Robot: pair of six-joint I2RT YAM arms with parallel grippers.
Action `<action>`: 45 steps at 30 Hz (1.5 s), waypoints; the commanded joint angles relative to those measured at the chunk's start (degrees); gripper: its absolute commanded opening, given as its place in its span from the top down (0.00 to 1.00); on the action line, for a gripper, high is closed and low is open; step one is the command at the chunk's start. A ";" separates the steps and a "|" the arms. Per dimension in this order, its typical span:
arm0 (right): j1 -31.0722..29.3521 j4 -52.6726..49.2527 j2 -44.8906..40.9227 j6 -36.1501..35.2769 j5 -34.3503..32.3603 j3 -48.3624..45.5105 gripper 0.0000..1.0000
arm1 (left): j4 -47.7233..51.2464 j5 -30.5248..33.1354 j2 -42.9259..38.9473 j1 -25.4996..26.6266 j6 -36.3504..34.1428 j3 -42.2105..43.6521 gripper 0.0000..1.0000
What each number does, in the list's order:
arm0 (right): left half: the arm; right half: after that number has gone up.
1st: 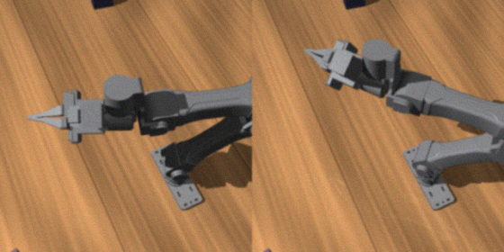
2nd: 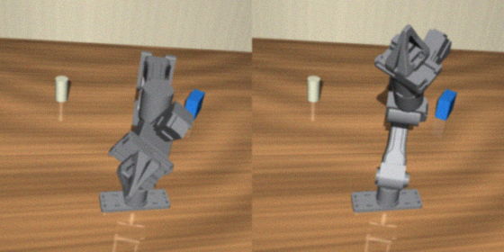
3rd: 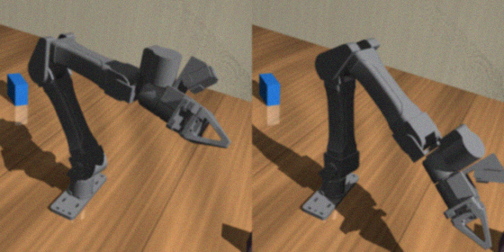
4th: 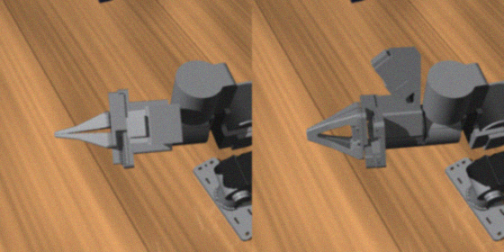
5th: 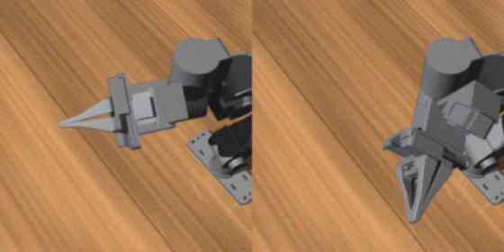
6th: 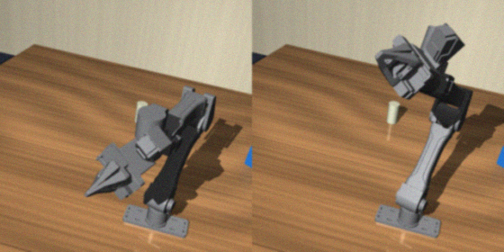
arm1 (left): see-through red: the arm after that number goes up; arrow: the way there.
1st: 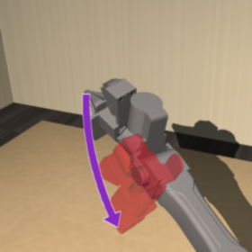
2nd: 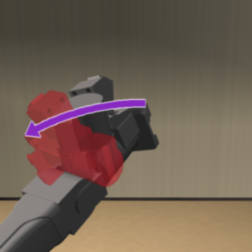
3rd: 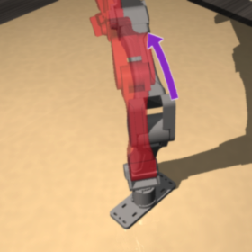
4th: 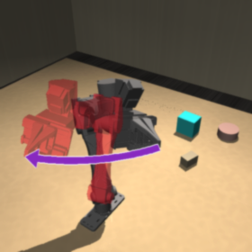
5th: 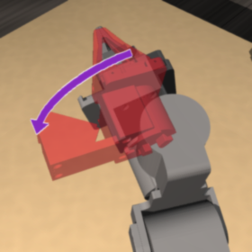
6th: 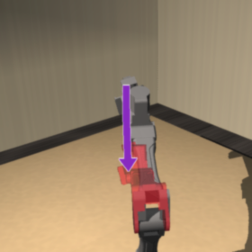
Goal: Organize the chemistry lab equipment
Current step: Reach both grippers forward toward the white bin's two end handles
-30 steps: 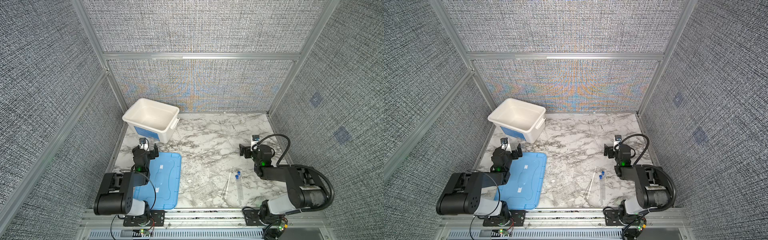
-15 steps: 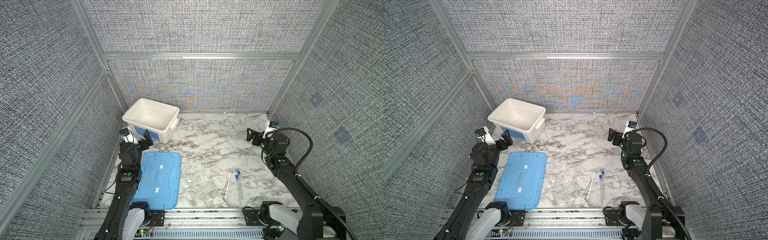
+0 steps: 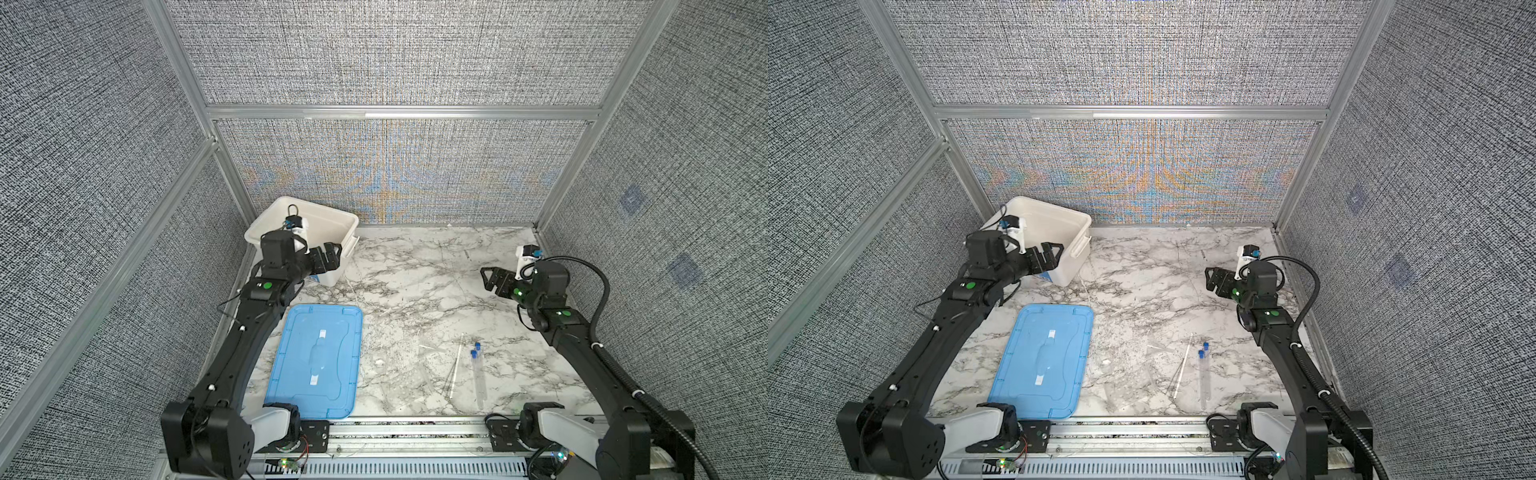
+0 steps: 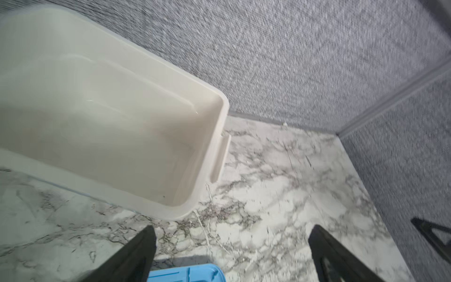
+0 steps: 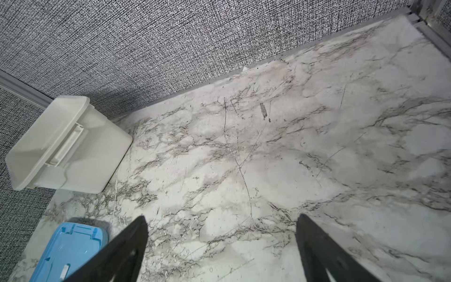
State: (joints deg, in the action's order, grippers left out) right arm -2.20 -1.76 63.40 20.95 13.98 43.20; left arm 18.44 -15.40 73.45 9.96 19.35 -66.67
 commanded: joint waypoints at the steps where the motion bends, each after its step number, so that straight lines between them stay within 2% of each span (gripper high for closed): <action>1: -0.21 -2.02 -0.44 -0.68 1.25 0.76 0.09 | 10.47 -0.26 5.14 1.15 -6.50 -5.31 0.01; 5: -0.27 -2.68 -0.69 -0.77 2.11 1.30 0.10 | 15.19 0.82 11.31 1.56 -9.35 -10.71 0.01; 10: -0.27 -3.34 -1.04 -0.45 1.97 1.57 0.10 | 16.55 -0.95 17.90 1.82 -12.57 -16.07 0.01; 14: -0.36 -3.70 -2.31 0.36 3.15 1.47 0.10 | 16.57 -1.49 22.87 1.82 -11.56 -18.66 0.02; 18: -0.37 -3.42 -5.53 -0.33 2.19 -0.16 0.10 | 19.11 -5.50 28.48 1.91 -10.63 -22.57 0.08; 23: -0.37 -4.97 -7.67 -0.91 1.22 -0.70 0.10 | 21.99 -7.26 32.87 3.11 -8.92 -26.95 0.14; 29: -0.42 -5.99 -7.51 0.27 1.71 -0.44 0.11 | 17.68 -10.95 33.80 8.76 -4.70 -28.49 0.14; 33: -0.37 -4.99 -7.40 2.18 3.83 -0.81 0.11 | 10.88 -16.68 37.39 13.92 2.97 -28.70 0.15; 35: -0.48 -4.37 -7.58 3.05 5.19 -1.17 0.12 | 8.20 -16.99 39.42 16.44 4.85 -29.97 0.15; 40: -1.12 -6.33 -7.06 3.92 8.05 -0.76 0.13 | 9.06 -16.93 45.58 22.14 6.90 -38.13 0.15; 45: -4.33 -8.53 -6.82 3.38 8.32 -1.10 0.14 | 8.77 -17.74 45.22 24.68 7.58 -40.42 0.15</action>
State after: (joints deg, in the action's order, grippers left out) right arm -5.21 -8.73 56.36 24.29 21.06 42.09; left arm 28.60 -31.83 119.55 34.41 25.74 -106.61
